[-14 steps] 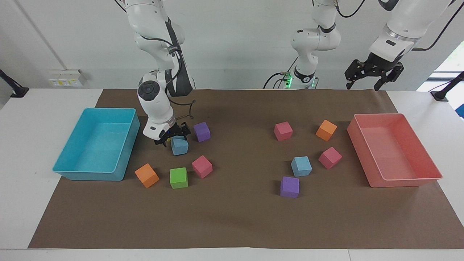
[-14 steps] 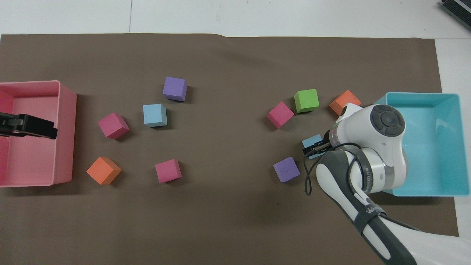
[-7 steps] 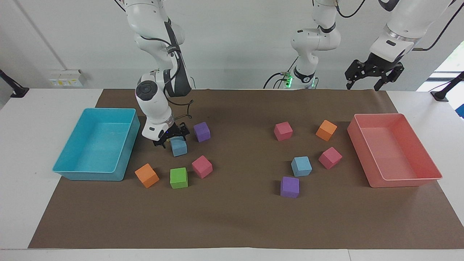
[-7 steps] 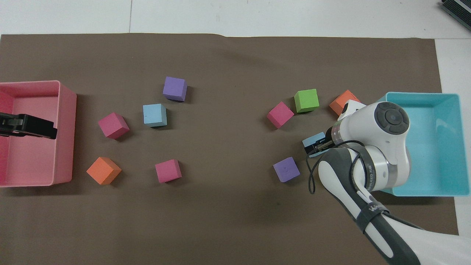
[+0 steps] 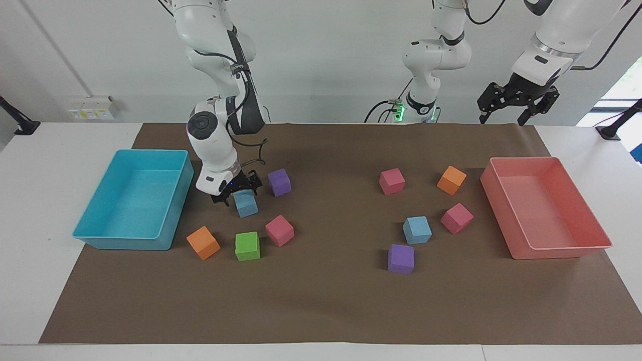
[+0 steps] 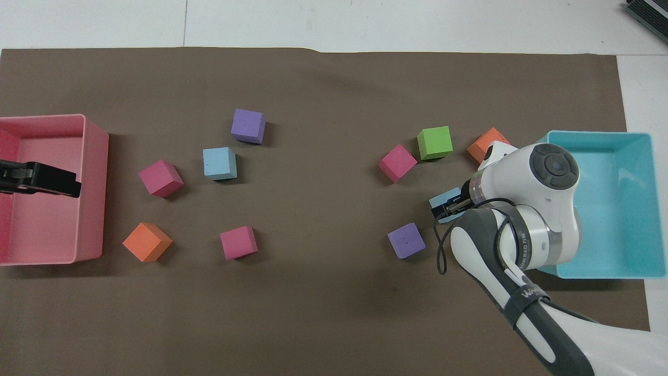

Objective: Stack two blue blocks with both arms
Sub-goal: 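Lower the right gripper and grasp the light-blue cube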

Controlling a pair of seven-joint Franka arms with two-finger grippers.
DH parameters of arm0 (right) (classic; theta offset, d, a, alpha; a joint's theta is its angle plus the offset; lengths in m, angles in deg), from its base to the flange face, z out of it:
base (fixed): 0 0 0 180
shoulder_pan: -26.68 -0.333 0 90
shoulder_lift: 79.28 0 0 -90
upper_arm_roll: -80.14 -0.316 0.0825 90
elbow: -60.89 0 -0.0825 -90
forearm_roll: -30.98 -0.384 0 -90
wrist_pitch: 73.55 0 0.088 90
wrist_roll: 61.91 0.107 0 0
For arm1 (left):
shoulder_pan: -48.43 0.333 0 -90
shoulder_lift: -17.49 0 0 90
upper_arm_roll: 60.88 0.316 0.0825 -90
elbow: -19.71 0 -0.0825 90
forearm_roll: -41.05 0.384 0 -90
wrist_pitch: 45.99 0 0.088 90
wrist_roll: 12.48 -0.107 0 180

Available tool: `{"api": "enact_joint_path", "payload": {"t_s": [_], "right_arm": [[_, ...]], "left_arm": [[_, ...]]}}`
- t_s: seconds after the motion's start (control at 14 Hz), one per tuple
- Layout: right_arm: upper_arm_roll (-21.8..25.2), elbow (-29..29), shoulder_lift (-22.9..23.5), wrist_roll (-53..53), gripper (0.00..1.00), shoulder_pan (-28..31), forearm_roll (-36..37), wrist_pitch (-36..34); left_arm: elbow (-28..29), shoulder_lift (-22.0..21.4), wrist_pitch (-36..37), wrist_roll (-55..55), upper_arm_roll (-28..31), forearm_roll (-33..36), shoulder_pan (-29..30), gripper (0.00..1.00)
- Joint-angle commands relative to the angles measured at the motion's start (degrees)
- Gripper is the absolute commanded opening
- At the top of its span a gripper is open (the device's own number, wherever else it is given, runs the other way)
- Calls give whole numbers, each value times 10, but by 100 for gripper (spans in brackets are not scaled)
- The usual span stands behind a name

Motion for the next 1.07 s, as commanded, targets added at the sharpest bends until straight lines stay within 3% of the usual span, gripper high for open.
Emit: {"api": "enact_joint_path", "payload": {"t_s": [0.0, 0.57, 0.64, 0.78, 0.85, 1.0], "right_arm": [[-3, 11, 3, -19, 100, 2, -9, 14], [-2, 34, 13, -16, 100, 2, -9, 44], [-2, 34, 13, -14, 78, 2, -9, 43], [-2, 33, 13, -11, 9, 1, -9, 43], [-3, 31, 15, -5, 0, 1, -9, 42], [-3, 25, 16, 8, 0, 2, -9, 40]], "left_arm": [[6, -4, -7, -6, 2, -4, 2, 100], [6, -4, -7, -5, 2, -4, 2, 100], [6, -4, -7, -5, 2, -3, 2, 100], [7, -4, -6, -5, 2, -4, 2, 100], [7, -4, -7, -5, 2, -4, 2, 100], [7, -4, -7, -5, 2, -4, 2, 100]]}}
